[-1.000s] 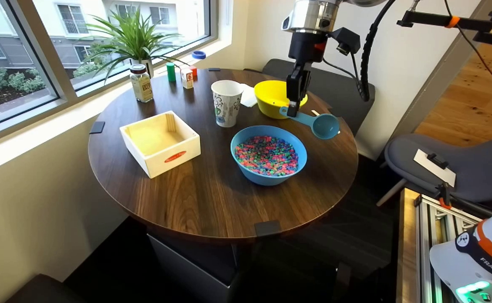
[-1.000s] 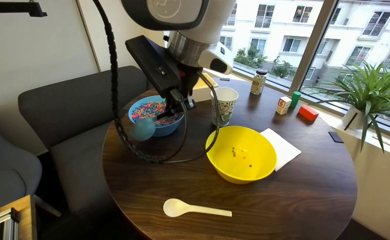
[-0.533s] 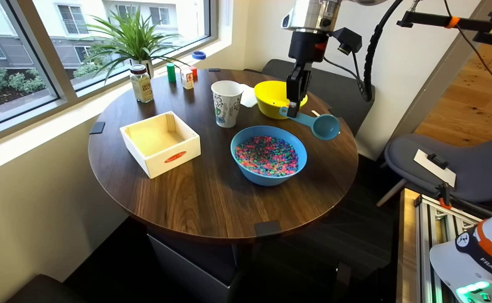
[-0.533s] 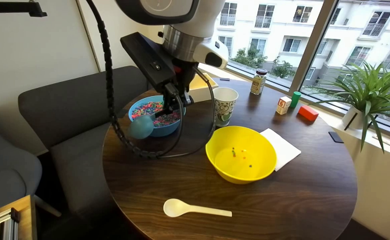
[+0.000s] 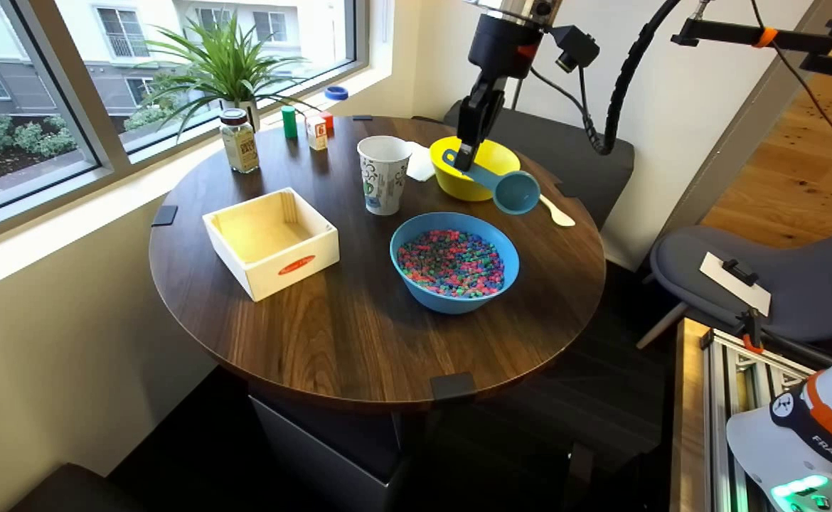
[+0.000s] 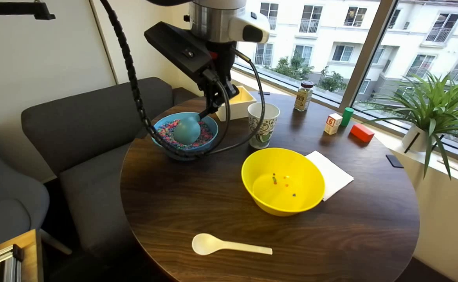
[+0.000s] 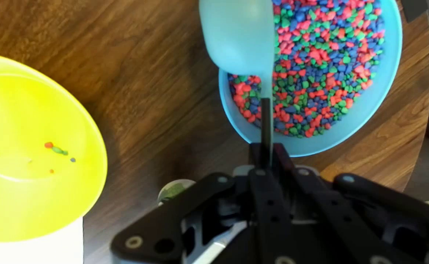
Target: Use the blue ladle to put some of the contents of the blue bowl into the yellow bowl
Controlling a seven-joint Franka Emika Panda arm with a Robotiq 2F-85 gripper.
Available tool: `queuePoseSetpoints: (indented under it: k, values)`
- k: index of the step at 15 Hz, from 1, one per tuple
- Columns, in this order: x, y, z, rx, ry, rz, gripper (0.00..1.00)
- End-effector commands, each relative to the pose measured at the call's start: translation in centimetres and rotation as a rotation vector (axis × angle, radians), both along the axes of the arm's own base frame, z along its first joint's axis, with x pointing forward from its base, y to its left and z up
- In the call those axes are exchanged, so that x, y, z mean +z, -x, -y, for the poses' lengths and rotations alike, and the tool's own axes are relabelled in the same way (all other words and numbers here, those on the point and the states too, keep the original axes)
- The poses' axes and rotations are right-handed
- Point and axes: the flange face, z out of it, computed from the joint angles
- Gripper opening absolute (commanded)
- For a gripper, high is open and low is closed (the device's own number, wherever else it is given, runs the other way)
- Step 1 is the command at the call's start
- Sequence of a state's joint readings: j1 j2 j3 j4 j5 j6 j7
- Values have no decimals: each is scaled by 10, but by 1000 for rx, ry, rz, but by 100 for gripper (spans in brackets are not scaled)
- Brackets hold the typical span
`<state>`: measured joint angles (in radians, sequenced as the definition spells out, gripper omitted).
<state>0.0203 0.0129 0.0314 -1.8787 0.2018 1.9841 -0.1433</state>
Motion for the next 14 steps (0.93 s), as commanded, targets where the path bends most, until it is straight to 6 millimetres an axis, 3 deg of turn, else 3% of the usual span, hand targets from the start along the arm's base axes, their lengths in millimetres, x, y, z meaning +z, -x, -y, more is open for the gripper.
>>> queuePoseSetpoints:
  k: [1,10,14]
  values:
    - [-6,-11,-24,29,23,51,2]
    - [-45,-20,-75,111,97,36,2]
    - [-55,-23,-87,111,117,60,2]
